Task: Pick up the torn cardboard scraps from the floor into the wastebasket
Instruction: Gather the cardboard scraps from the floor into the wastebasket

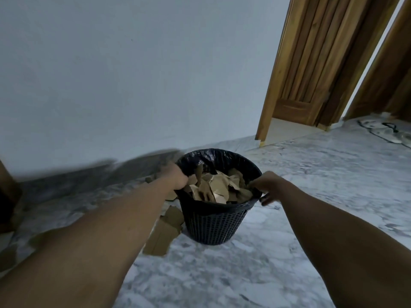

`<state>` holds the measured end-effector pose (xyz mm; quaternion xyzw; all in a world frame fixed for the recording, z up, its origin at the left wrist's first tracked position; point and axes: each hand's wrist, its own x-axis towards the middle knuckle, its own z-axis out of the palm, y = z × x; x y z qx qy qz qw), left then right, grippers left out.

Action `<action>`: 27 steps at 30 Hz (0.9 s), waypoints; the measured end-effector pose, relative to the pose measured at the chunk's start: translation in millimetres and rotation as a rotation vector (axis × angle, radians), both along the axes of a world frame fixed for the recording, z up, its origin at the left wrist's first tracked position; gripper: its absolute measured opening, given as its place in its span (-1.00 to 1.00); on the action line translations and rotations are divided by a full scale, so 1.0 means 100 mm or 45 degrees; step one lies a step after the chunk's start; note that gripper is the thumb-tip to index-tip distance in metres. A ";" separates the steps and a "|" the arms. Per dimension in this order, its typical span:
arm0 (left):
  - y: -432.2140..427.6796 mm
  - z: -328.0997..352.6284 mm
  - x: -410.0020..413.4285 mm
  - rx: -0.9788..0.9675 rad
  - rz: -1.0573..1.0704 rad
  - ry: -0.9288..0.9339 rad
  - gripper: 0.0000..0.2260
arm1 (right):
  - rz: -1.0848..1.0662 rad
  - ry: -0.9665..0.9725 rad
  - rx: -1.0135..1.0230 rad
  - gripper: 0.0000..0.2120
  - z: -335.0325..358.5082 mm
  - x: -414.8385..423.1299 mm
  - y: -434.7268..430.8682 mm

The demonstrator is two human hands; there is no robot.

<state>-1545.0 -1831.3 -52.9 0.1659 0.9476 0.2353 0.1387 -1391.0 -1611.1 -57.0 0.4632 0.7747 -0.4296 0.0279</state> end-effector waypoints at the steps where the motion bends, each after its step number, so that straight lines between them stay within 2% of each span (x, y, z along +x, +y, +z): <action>1: -0.07 -0.02 0.03 -0.014 -0.009 -0.119 -0.79 | 0.016 -0.010 -0.163 -0.72 -0.07 0.01 -0.03; 3: -0.12 -0.10 0.03 0.143 0.064 -0.379 -0.83 | -0.016 0.032 -0.325 -0.79 -0.17 -0.01 -0.02; 5: -0.07 -0.09 0.06 0.362 0.143 -0.504 -0.86 | -0.087 0.100 -0.321 -0.80 -0.21 -0.03 0.06; 10: 0.34 0.06 0.10 0.724 0.186 -0.516 -0.87 | -0.285 0.360 -0.351 -0.83 -0.17 0.10 0.44; 13: 0.71 0.13 0.17 0.914 0.140 -0.533 -0.97 | -0.474 0.530 -0.363 -0.81 -0.16 0.23 0.75; 14: 0.88 0.12 0.20 0.960 0.107 -0.520 -0.91 | -0.542 0.610 -0.380 -0.79 -0.17 0.27 0.86; 17: 1.37 0.01 0.37 0.895 -0.061 -0.444 -0.87 | -0.788 0.800 -0.418 -0.67 -0.25 0.39 1.12; 20: 1.86 -0.09 0.60 0.813 -0.148 -0.487 -0.75 | -1.011 0.894 -0.348 -0.49 -0.28 0.52 1.26; 24: 2.44 -0.24 0.75 0.717 -0.216 -0.446 -0.74 | -1.184 0.978 -0.247 -0.46 -0.44 0.55 1.44; 27: 2.79 -0.38 0.82 0.624 -0.286 -0.396 -0.75 | -1.350 1.124 -0.311 -0.45 -0.54 0.53 1.53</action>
